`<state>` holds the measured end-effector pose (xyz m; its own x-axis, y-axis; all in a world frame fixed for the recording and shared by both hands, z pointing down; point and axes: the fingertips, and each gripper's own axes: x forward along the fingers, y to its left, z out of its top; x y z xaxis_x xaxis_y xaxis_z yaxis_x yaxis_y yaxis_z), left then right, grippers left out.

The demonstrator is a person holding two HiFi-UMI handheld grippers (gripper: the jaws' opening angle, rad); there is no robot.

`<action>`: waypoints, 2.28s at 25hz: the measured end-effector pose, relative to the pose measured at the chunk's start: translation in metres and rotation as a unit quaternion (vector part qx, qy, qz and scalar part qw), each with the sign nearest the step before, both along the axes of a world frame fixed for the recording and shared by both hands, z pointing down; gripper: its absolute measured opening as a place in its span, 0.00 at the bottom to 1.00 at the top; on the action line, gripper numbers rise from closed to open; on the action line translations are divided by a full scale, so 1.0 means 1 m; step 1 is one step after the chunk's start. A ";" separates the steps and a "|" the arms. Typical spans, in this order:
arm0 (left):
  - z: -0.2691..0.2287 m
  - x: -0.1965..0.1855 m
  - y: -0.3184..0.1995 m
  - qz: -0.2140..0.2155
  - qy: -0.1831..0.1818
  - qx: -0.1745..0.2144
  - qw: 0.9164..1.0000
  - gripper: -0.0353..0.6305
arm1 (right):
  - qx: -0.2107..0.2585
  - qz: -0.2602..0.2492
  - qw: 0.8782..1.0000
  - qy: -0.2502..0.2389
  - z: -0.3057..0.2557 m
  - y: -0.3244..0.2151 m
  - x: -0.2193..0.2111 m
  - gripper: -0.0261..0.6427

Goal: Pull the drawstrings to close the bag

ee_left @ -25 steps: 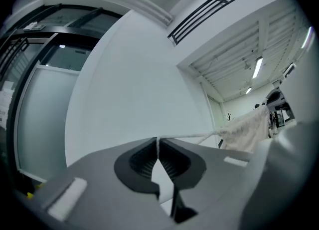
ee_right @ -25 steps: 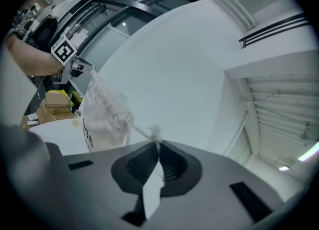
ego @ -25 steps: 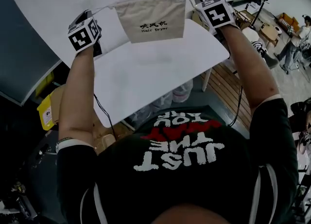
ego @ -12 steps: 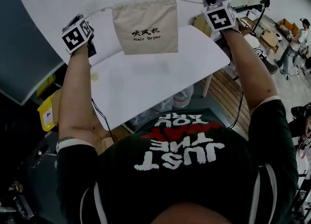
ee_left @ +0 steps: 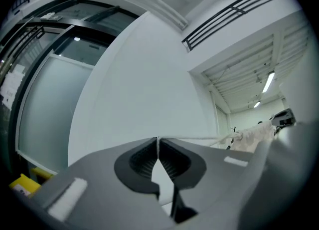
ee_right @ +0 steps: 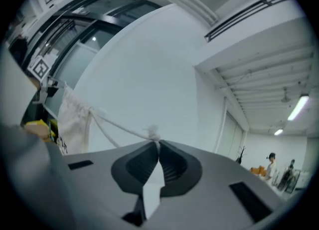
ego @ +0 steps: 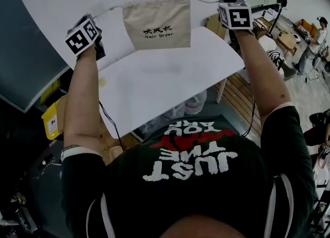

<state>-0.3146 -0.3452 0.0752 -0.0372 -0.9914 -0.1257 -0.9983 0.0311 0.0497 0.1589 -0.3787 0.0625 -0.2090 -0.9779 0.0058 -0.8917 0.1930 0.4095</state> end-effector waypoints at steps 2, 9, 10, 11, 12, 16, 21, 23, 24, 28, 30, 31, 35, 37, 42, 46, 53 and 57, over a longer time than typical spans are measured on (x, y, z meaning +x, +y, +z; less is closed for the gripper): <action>0.003 -0.001 -0.004 -0.002 0.013 -0.001 1.000 0.07 | -0.003 0.000 0.999 -0.052 -0.001 -0.002 0.002 0.05; 0.009 -0.007 -0.011 -0.029 0.014 -0.009 0.999 0.07 | 0.004 0.021 0.996 -0.088 0.002 -0.010 0.012 0.05; 0.009 -0.009 -0.012 -0.032 0.013 -0.011 0.999 0.07 | 0.004 0.028 0.995 -0.094 0.002 -0.012 0.018 0.05; 0.009 -0.010 -0.012 -0.033 0.011 -0.012 0.999 0.07 | 0.003 0.034 0.994 -0.102 0.003 -0.014 0.025 0.05; 0.009 -0.012 -0.012 -0.035 0.009 -0.013 0.999 0.07 | 0.002 0.039 0.993 -0.110 0.003 -0.015 0.032 0.05; 0.007 -0.027 -0.013 -0.047 0.009 -0.015 0.999 0.07 | 0.003 0.046 0.991 -0.124 0.003 -0.017 0.043 0.05; 0.009 -0.029 -0.010 -0.046 0.002 -0.018 0.999 0.07 | 0.004 0.043 0.992 -0.115 0.007 -0.014 0.042 0.05; 0.009 -0.028 -0.011 -0.044 0.001 -0.018 0.999 0.07 | 0.006 0.040 0.993 -0.111 0.006 -0.014 0.042 0.05; 0.010 -0.029 -0.011 -0.043 0.002 -0.018 0.999 0.07 | 0.007 0.039 0.993 -0.109 0.005 -0.013 0.041 0.05; 0.013 -0.027 -0.012 -0.036 0.021 -0.019 0.999 0.07 | 0.007 0.032 0.992 -0.121 0.003 -0.011 0.042 0.05; 0.011 -0.028 -0.013 -0.032 0.033 -0.016 0.999 0.07 | 0.004 0.026 0.990 -0.135 0.003 -0.012 0.042 0.05; 0.011 -0.028 -0.013 -0.030 0.040 -0.013 0.999 0.07 | 0.001 0.023 0.989 -0.143 0.002 -0.013 0.042 0.05; 0.009 -0.032 -0.013 -0.028 0.062 -0.011 0.998 0.07 | -0.008 0.017 0.983 -0.185 0.004 -0.014 0.046 0.05; 0.013 -0.040 -0.013 -0.031 0.080 -0.016 0.996 0.07 | -0.013 0.021 0.977 -0.213 0.006 -0.017 0.053 0.05; 0.026 -0.057 -0.010 -0.038 0.089 -0.028 0.995 0.07 | -0.022 0.035 0.972 -0.233 0.019 -0.018 0.076 0.05; 0.023 -0.058 -0.008 -0.037 0.077 -0.025 0.996 0.07 | -0.020 0.030 0.973 -0.227 0.018 -0.018 0.073 0.05; 0.025 -0.057 -0.008 -0.034 0.088 -0.024 0.995 0.07 | -0.015 0.019 0.974 -0.224 0.015 -0.016 0.072 0.05; 0.034 -0.057 -0.011 -0.033 0.092 -0.032 0.995 0.07 | -0.019 0.019 0.975 -0.222 0.021 -0.017 0.072 0.05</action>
<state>-0.3715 -0.3565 0.1087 -0.1179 -0.9919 -0.0467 -0.9683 0.1044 0.2271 0.2308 -0.3961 0.0836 -0.1623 -0.9859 -0.0401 -0.9862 0.1634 -0.0253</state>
